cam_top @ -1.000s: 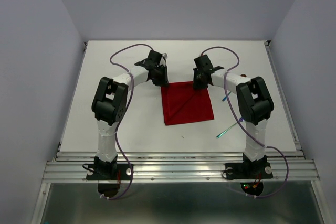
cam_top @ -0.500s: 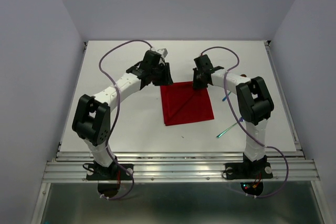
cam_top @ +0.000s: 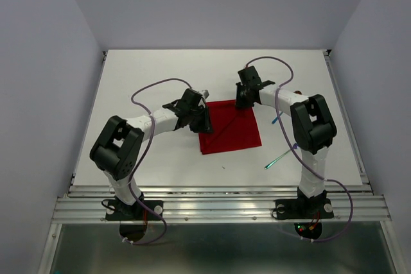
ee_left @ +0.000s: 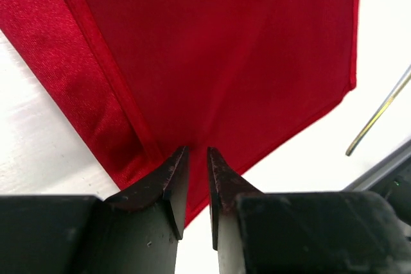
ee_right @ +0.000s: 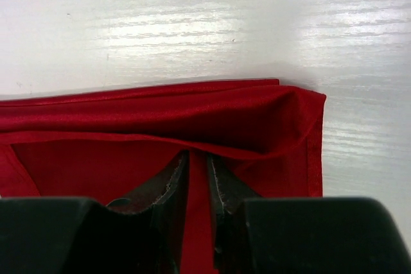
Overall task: Fold the napkin into a case and place the utensils inside
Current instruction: Smooth out the upper triangle-folded napkin at the center of the board.
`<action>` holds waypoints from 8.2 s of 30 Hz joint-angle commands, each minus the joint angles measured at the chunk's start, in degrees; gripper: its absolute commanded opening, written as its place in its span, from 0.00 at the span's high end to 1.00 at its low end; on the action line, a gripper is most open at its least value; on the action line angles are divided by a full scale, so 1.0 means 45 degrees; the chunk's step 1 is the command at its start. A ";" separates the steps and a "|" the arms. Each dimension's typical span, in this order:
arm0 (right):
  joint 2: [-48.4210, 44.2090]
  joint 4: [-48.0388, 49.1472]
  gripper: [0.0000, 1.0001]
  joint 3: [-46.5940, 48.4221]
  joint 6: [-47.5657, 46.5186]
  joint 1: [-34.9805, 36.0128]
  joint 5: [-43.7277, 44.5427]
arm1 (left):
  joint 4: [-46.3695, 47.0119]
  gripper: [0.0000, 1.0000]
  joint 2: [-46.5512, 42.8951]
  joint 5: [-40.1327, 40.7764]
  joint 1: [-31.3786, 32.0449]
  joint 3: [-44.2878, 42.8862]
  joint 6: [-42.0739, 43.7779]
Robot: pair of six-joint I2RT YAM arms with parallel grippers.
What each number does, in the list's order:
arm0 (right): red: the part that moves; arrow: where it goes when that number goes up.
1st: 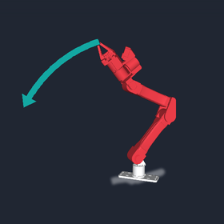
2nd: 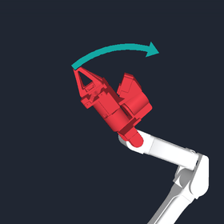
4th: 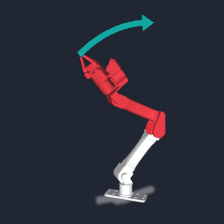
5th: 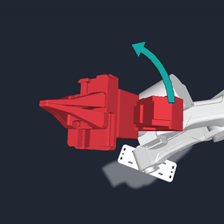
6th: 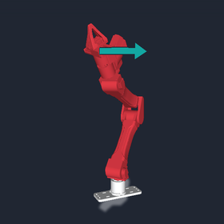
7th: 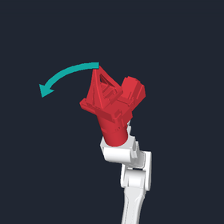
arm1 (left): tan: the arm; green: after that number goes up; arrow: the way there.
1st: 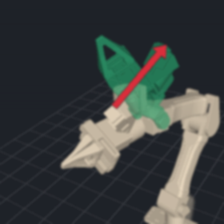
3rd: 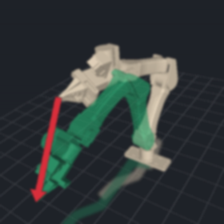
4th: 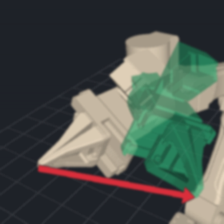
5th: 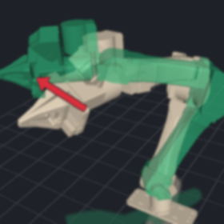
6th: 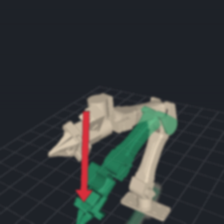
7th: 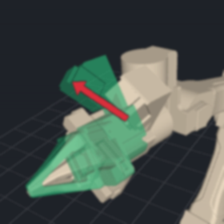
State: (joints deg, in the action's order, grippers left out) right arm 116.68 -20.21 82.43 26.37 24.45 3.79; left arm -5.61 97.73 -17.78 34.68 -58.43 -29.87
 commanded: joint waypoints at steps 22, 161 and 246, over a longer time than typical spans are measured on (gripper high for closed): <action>-0.1790 0.0291 0.89 -0.1151 -0.0137 -0.0804 0.1403 | -0.0180 0.73 0.0547 0.1197 0.0009 -0.0491 0.0583; -0.3703 0.1638 0.91 -0.3162 0.1639 0.0815 -0.1721 | -0.1509 0.76 0.0703 0.2350 -0.0185 -0.2112 0.1052; -0.3977 0.4002 0.90 -0.5135 0.4316 0.3726 -0.2815 | -0.0551 1.00 0.3710 0.0006 -0.1846 -0.4085 0.1051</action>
State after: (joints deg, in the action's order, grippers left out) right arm 100.86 -5.96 59.07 44.58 39.44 -7.86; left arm -8.19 112.40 -16.60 26.20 -75.05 -26.55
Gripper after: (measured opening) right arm 0.098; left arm 0.047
